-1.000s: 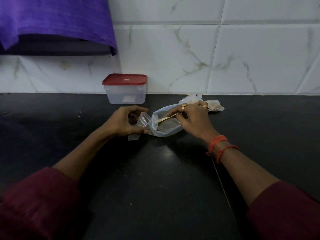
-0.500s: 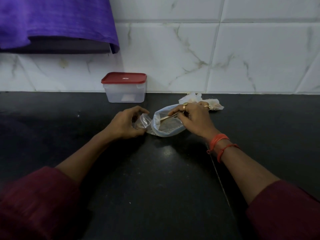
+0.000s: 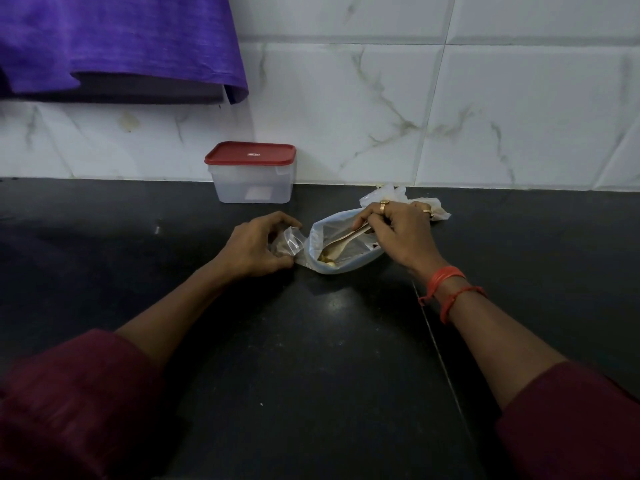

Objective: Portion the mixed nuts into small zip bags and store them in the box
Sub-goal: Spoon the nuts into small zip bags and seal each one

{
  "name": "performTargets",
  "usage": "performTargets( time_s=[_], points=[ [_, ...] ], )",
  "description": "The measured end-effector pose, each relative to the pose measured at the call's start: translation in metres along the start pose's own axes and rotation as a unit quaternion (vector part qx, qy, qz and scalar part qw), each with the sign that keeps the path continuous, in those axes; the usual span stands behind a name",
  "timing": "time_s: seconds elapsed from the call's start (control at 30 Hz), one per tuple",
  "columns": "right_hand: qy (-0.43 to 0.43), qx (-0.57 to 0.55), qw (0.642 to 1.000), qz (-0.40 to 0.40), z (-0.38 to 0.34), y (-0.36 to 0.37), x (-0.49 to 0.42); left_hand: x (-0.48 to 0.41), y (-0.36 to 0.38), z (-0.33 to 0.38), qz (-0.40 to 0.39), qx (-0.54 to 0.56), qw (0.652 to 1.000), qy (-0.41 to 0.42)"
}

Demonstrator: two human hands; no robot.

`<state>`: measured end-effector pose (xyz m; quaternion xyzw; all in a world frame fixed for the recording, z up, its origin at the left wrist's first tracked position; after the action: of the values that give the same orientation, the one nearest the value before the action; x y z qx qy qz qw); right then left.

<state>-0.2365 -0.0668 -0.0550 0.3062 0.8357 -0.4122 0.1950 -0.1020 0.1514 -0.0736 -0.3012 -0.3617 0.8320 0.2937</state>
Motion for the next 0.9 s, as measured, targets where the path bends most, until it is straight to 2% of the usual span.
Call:
performTargets(
  time_s=[0.13, 0.43, 0.63, 0.9],
  points=[
    [0.013, 0.017, 1.000, 0.006, 0.006, -0.002, -0.003, -0.001, 0.001, 0.000, -0.002, 0.003, 1.000, -0.004],
    [0.038, 0.061, 0.994, -0.078, 0.002, -0.004, -0.005, -0.003, 0.002, -0.002, -0.008, 0.000, 1.000, -0.007],
    [0.040, 0.107, 0.993, -0.043, 0.004, -0.011, -0.005, -0.002, 0.000, -0.001, -0.003, 0.001, 1.000, -0.005],
    [0.097, 0.076, 0.988, -0.098, 0.002, 0.001, -0.002, -0.003, 0.002, -0.004, 0.004, -0.001, 1.000, -0.001]
  ],
)
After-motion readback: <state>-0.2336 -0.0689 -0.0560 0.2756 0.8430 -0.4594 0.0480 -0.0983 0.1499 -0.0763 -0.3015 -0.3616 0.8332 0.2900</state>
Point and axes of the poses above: each hand's wrist, its own x-axis away from the middle knuckle, its own y-axis out of the palm, z = x × y, the point moved 2 cm from there along -x, towards the middle knuckle, and after that the axes turned 3 degrees about z, right-handed, at the moved point
